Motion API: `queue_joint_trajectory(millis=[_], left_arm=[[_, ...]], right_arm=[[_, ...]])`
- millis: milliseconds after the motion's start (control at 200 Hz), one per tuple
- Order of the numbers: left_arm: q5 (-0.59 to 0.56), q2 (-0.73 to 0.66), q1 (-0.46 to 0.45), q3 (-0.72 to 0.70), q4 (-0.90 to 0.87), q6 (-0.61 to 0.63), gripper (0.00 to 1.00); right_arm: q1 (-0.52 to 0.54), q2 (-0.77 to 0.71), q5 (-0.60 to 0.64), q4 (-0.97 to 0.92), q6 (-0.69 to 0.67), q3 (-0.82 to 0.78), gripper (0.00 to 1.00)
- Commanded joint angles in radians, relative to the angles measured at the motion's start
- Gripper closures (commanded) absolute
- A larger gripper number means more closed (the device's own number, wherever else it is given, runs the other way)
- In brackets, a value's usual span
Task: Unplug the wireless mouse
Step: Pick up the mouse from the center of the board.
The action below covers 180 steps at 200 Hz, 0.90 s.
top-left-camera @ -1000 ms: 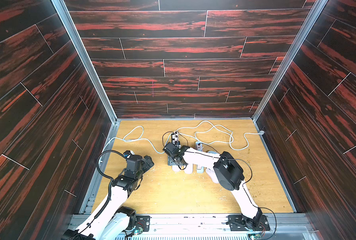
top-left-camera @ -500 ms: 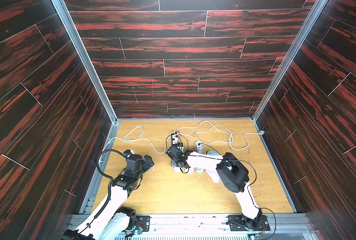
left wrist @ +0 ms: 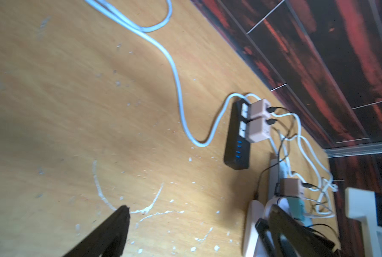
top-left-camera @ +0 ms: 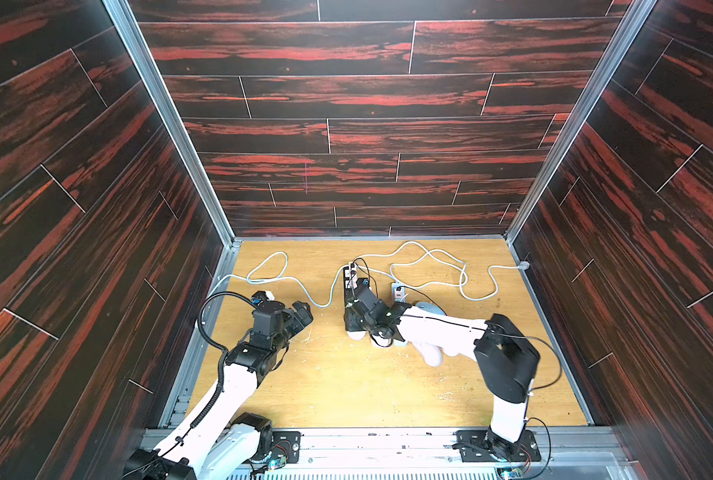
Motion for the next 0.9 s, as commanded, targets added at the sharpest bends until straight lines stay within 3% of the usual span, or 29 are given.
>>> queue_joint_trajectory(millis=[0, 230, 506, 777, 897], left_arm=[[0.07, 0.014, 0.005, 0.042, 0.081, -0.021, 0.02], [0.169, 0.057, 0.004, 0.048, 0.197, -0.07, 0.03], [0.366, 0.214, -0.015, 0.091, 0.386, -0.13, 0.06], [0.343, 0.302, -0.096, 0.125, 0.477, -0.162, 0.09], [0.34, 0.346, -0.14, 0.139, 0.514, -0.17, 0.13]], right_arm=[[-0.02, -0.053, -0.117, 0.106, -0.114, -0.058, 0.87], [-0.127, -0.144, -0.395, 0.314, -0.125, -0.232, 0.97], [-0.186, -0.215, -0.54, 0.455, -0.174, -0.363, 1.0], [-0.224, -0.269, -0.679, 0.541, -0.227, -0.452, 1.0], [-0.225, -0.285, -0.671, 0.537, -0.24, -0.463, 1.0]])
